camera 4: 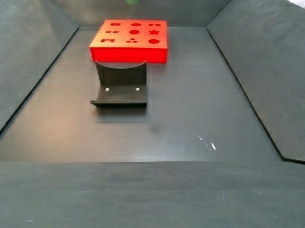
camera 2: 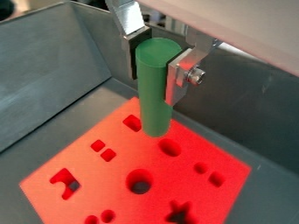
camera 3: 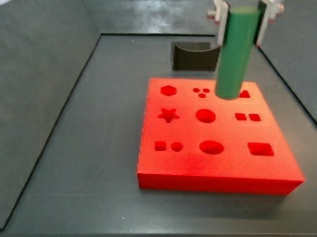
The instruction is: Insert the round object.
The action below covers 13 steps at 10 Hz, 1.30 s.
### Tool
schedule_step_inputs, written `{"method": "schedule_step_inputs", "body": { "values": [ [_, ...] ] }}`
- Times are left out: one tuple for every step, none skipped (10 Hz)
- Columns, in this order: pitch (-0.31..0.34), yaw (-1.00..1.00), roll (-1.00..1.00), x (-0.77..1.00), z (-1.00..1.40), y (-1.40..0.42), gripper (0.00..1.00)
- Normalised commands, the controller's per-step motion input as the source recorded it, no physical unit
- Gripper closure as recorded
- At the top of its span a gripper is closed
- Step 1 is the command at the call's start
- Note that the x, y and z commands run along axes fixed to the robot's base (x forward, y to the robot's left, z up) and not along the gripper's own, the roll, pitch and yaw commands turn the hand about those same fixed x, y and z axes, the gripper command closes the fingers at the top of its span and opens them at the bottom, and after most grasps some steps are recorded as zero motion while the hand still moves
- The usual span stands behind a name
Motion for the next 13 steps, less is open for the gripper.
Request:
{"method": "schedule_step_inputs", "body": {
  "values": [
    [0.011, -0.41, 0.5, 0.09, -0.05, 0.0, 1.0],
    [0.053, -0.35, 0.5, 0.1, 0.0, -0.02, 1.0],
    [0.059, -0.33, 0.5, 0.03, 0.0, 0.0, 1.0],
    [0.087, -0.26, 0.5, 0.02, 0.03, 0.0, 1.0],
    [0.021, 0.0, 0.17, 0.14, -0.18, 0.03, 1.0],
    [0.0, 0.0, 0.07, 0.07, -0.09, 0.0, 1.0],
    [0.0, 0.0, 0.11, 0.25, -0.21, 0.07, 1.0],
    [0.0, 0.04, 0.11, 0.52, -0.31, 0.27, 1.0],
    [0.004, 0.07, 0.1, 0.56, -0.3, 0.39, 1.0],
    [0.0, 0.04, 0.05, 0.07, -0.23, 0.25, 1.0],
    [-0.021, 0.0, -0.01, -0.15, -0.27, 0.06, 1.0],
    [-0.074, -0.11, -0.08, -0.27, -0.42, 0.0, 1.0],
    [-0.071, -0.18, -0.06, -0.44, -0.48, 0.0, 1.0]
  ]
}}
